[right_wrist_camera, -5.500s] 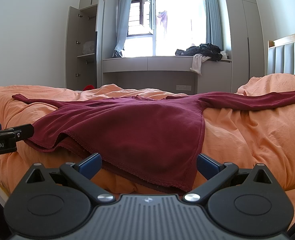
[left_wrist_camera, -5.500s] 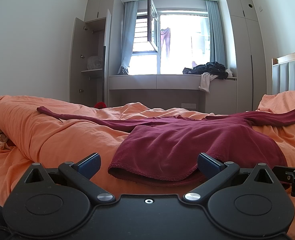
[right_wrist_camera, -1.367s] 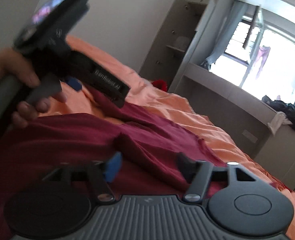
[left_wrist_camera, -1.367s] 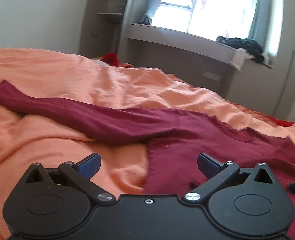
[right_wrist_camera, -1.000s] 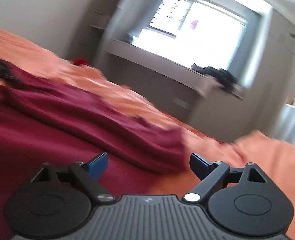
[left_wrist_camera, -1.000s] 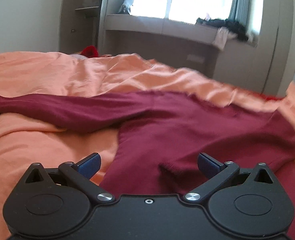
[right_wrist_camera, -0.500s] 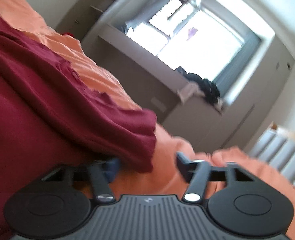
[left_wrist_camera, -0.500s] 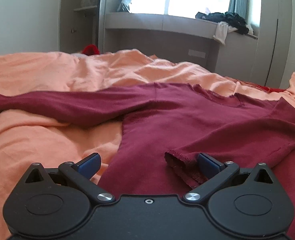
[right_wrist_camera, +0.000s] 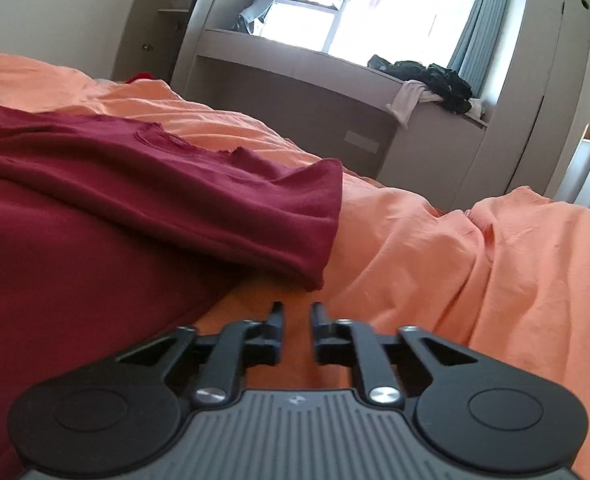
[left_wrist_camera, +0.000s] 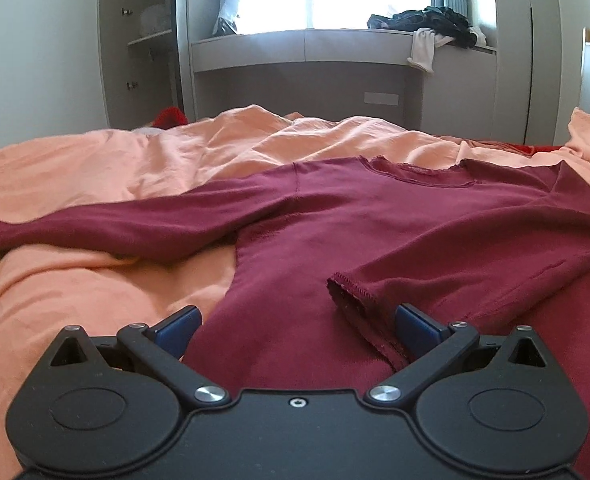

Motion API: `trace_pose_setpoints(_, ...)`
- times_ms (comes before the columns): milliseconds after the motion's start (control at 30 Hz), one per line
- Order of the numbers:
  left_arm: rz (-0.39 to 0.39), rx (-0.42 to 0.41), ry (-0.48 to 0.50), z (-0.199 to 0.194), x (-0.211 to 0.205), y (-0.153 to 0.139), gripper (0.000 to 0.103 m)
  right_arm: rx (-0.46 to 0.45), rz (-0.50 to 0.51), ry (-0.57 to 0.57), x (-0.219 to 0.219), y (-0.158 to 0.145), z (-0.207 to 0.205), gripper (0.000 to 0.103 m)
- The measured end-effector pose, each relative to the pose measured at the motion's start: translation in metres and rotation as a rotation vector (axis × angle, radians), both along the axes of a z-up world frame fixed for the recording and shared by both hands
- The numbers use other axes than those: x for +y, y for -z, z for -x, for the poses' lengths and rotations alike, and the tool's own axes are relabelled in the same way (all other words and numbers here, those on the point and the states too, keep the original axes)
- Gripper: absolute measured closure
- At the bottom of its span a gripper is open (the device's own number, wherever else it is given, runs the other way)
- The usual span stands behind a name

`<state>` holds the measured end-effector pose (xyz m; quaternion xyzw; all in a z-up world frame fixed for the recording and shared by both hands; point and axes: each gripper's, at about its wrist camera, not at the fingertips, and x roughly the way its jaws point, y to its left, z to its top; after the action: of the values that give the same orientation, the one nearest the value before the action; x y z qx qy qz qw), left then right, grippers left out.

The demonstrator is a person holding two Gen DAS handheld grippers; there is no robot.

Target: Fold small clothes

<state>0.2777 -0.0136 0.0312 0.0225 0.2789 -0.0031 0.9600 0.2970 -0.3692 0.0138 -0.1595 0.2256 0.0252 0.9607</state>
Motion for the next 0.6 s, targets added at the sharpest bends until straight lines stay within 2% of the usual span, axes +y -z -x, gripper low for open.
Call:
trace_pose_setpoints(33, 0.011, 0.002, 0.002, 0.001, 0.002, 0.001, 0.0, -0.014, -0.007, -0.002, 0.0, -0.006, 0.004, 0.047)
trace_pose_setpoints(100, 0.043, -0.002, 0.005, 0.003, 0.006, 0.001, 0.0, -0.035, -0.03, 0.004, -0.005, -0.018, 0.01, 0.043)
trace_pose_setpoints(200, 0.093, -0.016, 0.007, 0.007, 0.014, -0.001, 0.0, -0.08, -0.142, 0.017, -0.016, -0.031, 0.008, 0.026)
trace_pose_setpoints(367, 0.187, -0.117, 0.011, 0.02, 0.019, -0.014, 0.0, -0.094, -0.301, 0.021, -0.024, -0.031, -0.034, 0.02)
trace_pose_setpoints(467, 0.21, -0.123, 0.061, 0.018, 0.014, -0.019, 0.0, -0.077, -0.322, 0.079, -0.026, -0.024, -0.071, 0.021)
trace_pose_setpoints(500, 0.199, -0.113, 0.063, 0.016, 0.01, -0.018, 0.0, -0.083, -0.324, 0.091, -0.026, -0.023, -0.08, 0.027)
trace_pose_setpoints(600, 0.158, -0.083, 0.066, 0.01, 0.0, -0.01, 0.0, -0.058, -0.293, 0.12, -0.028, -0.017, -0.111, 0.053)
